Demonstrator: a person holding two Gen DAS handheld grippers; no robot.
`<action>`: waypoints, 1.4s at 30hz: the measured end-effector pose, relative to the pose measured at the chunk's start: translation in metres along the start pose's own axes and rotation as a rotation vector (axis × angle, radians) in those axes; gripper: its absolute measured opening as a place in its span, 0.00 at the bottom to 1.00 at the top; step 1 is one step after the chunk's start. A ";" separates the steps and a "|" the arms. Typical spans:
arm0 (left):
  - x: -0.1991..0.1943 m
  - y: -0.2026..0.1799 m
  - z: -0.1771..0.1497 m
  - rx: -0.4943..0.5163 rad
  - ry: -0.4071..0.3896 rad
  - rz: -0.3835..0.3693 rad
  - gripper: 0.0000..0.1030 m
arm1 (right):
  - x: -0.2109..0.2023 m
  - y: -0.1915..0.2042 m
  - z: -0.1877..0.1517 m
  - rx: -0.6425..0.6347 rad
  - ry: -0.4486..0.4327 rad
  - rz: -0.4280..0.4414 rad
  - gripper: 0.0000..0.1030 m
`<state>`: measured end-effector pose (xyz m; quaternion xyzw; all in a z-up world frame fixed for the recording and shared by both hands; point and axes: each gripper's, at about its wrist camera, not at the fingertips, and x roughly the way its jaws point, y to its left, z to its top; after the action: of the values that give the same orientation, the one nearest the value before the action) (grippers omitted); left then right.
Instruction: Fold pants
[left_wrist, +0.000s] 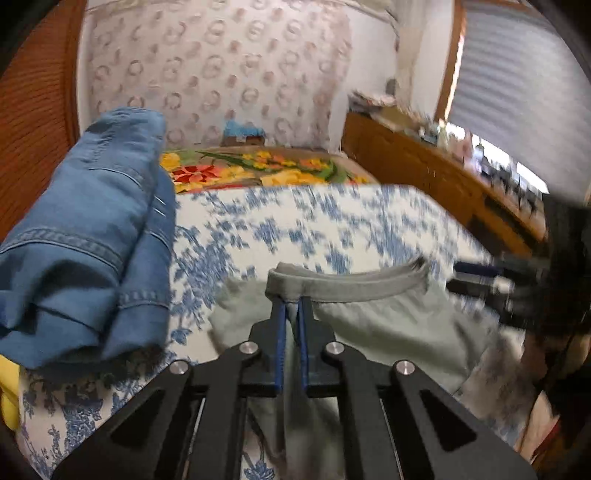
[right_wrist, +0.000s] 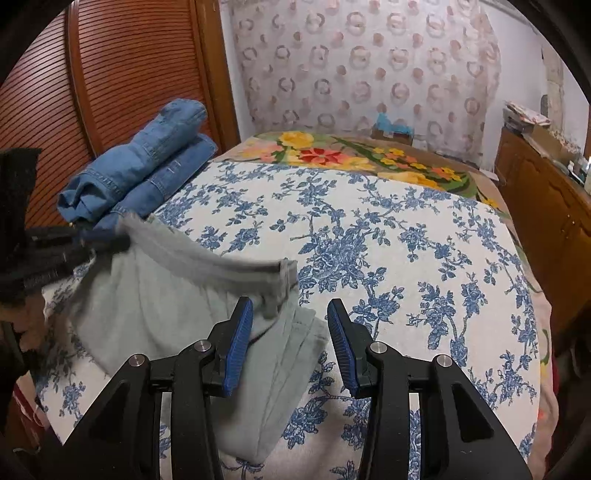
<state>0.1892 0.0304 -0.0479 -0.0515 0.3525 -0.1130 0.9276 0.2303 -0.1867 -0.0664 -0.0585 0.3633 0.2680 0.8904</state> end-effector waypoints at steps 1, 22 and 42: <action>0.000 0.001 0.001 -0.002 0.001 0.002 0.03 | -0.001 0.000 0.000 0.001 -0.001 0.002 0.41; -0.025 -0.006 -0.064 0.035 0.133 0.002 0.39 | -0.023 0.019 -0.056 -0.007 0.077 0.053 0.40; -0.014 0.001 -0.071 0.027 0.118 -0.004 0.41 | -0.039 -0.006 -0.067 0.017 0.083 0.002 0.00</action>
<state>0.1316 0.0342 -0.0920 -0.0330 0.4050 -0.1224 0.9055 0.1687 -0.2289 -0.0894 -0.0614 0.4024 0.2631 0.8747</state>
